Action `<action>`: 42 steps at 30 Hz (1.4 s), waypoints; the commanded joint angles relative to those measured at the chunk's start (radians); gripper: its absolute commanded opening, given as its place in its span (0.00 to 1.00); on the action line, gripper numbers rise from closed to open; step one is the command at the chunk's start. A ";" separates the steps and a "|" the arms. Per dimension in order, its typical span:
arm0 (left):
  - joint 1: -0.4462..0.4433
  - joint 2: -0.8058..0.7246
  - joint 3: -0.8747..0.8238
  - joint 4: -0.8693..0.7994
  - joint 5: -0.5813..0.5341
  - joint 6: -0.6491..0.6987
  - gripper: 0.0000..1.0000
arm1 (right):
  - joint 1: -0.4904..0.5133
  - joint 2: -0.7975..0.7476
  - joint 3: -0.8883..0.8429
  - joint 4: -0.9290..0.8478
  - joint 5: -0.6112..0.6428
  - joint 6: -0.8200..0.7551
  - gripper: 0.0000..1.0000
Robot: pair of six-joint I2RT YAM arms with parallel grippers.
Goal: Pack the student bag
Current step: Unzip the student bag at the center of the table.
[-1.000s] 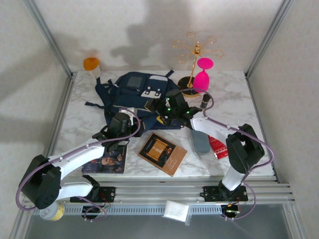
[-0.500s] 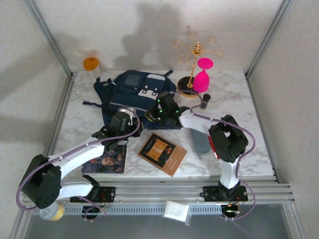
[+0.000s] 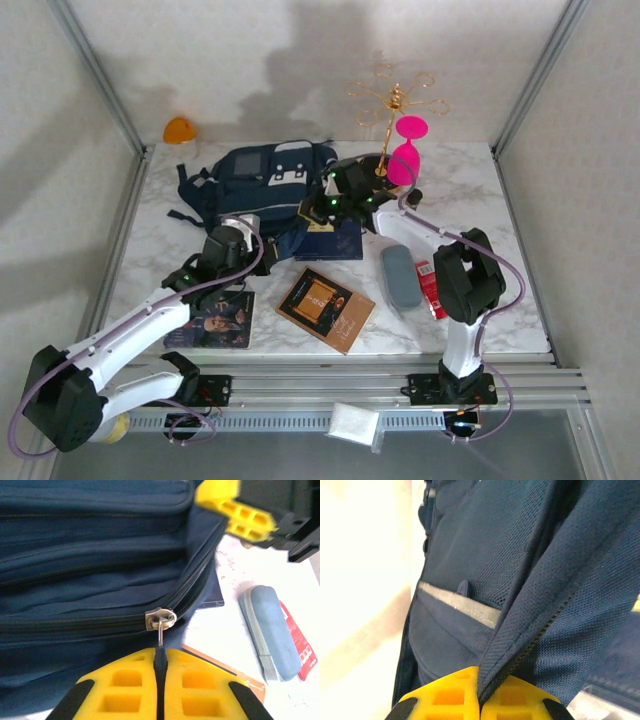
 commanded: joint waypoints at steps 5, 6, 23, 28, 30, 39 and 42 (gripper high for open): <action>0.040 0.067 -0.008 0.024 0.130 0.016 0.00 | -0.063 0.027 0.085 -0.025 0.102 -0.110 0.13; 0.040 0.080 -0.004 0.048 0.151 0.010 0.00 | -0.059 0.028 0.094 -0.048 0.107 -0.112 0.24; 0.023 0.174 0.049 0.185 0.234 -0.057 0.00 | 0.165 -0.150 -0.176 -0.025 0.129 0.179 0.86; -0.004 0.184 0.063 0.173 0.232 -0.054 0.00 | 0.168 -0.097 -0.183 0.029 0.212 0.279 0.89; -0.011 0.180 0.068 0.169 0.232 -0.050 0.00 | 0.164 -0.084 -0.196 0.043 0.258 0.291 0.85; -0.020 0.137 0.063 0.156 0.231 -0.066 0.00 | 0.132 -0.065 -0.209 0.026 0.366 0.220 0.34; -0.023 0.122 0.058 0.139 0.225 -0.069 0.00 | 0.126 -0.083 -0.219 0.017 0.386 0.177 0.11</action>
